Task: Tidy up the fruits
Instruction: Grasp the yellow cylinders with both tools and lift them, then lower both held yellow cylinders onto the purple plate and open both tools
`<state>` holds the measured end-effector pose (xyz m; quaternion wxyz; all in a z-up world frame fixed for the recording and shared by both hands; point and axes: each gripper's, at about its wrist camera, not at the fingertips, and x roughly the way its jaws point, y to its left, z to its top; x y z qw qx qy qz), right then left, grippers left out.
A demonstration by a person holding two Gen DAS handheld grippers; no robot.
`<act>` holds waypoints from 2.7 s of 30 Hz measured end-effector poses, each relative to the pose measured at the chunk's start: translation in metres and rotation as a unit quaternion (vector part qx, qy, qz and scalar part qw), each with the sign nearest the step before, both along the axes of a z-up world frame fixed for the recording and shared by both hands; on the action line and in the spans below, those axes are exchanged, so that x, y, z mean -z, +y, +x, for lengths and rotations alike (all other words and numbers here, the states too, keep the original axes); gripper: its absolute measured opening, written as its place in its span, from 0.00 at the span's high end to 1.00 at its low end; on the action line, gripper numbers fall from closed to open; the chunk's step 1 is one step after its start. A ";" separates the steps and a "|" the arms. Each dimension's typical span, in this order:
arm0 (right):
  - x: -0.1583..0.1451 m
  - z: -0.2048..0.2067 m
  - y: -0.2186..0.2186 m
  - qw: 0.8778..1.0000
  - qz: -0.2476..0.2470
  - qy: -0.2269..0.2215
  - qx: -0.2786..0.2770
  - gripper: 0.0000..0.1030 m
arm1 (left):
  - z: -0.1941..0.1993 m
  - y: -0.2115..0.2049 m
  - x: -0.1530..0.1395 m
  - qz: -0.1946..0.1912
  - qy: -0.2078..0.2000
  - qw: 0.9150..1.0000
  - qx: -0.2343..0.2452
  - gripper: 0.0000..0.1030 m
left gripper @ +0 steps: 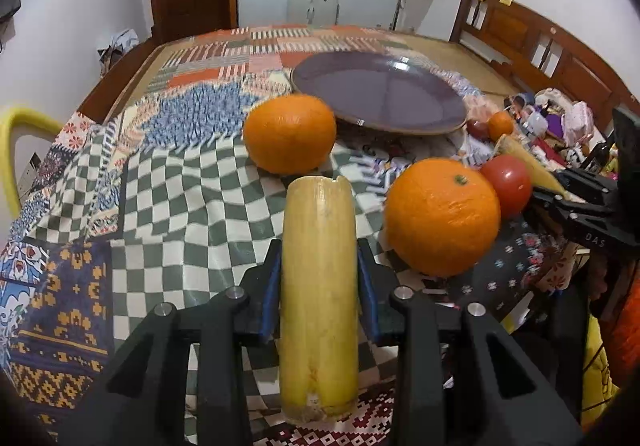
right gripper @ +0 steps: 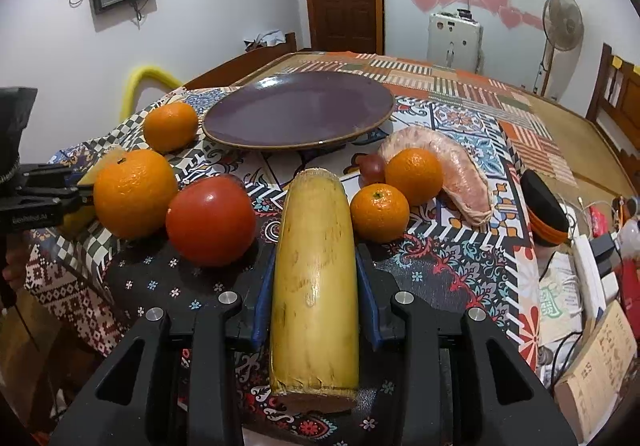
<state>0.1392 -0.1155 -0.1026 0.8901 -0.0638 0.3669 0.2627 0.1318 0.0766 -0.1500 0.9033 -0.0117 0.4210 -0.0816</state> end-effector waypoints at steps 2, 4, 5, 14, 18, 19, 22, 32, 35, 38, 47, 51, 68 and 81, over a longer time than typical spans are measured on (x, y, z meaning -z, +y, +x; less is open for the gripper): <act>-0.006 -0.001 -0.002 1.000 0.009 -0.005 0.001 0.67 | -0.003 0.000 -0.010 -0.001 -0.014 1.000 0.000 0.67; -0.015 0.000 -0.004 1.000 0.017 -0.015 0.002 0.67 | -0.005 -0.002 -0.021 -0.001 -0.029 1.000 0.002 0.67; -0.018 0.000 -0.005 1.000 0.020 -0.020 0.004 0.67 | -0.005 -0.003 -0.025 -0.001 -0.035 0.999 0.003 0.67; -0.054 0.018 -0.004 0.996 0.047 -0.070 0.021 0.67 | 0.010 -0.011 -0.067 -0.017 -0.094 0.995 0.007 0.67; -0.068 0.030 0.001 0.994 0.048 -0.096 0.021 0.67 | 0.021 -0.016 -0.080 -0.019 -0.111 0.994 0.012 0.67; -0.070 0.033 0.002 0.994 0.047 -0.099 0.021 0.67 | 0.024 -0.018 -0.082 -0.016 -0.113 0.993 0.013 0.67; -0.076 0.041 0.007 0.992 0.045 -0.112 0.020 0.67 | 0.034 -0.022 -0.086 -0.012 -0.116 0.993 0.016 0.67; -0.078 0.069 0.019 0.991 0.042 -0.128 0.017 0.67 | 0.075 -0.032 -0.088 -0.006 -0.116 0.993 0.005 0.67; -0.074 0.076 0.024 0.991 0.034 -0.125 0.017 0.67 | 0.087 -0.036 -0.087 0.000 -0.116 0.993 0.004 0.67; -0.066 0.086 0.028 0.993 0.027 -0.115 0.017 0.67 | 0.098 -0.040 -0.085 0.006 -0.114 0.994 0.005 0.67; -0.045 0.115 0.038 0.997 -0.012 -0.079 0.013 0.67 | 0.130 -0.055 -0.068 0.023 -0.083 0.996 0.016 0.67; -0.038 0.124 0.043 0.998 -0.028 -0.061 0.011 0.67 | 0.142 -0.059 -0.061 0.024 -0.067 0.997 0.023 0.67; -0.014 0.142 0.060 0.996 -0.092 0.005 -0.005 0.67 | 0.195 -0.063 -0.040 0.004 0.000 1.000 0.014 0.67; -0.013 0.146 0.068 0.994 -0.104 0.019 -0.011 0.67 | 0.208 -0.056 -0.032 0.000 0.027 1.000 -0.005 0.67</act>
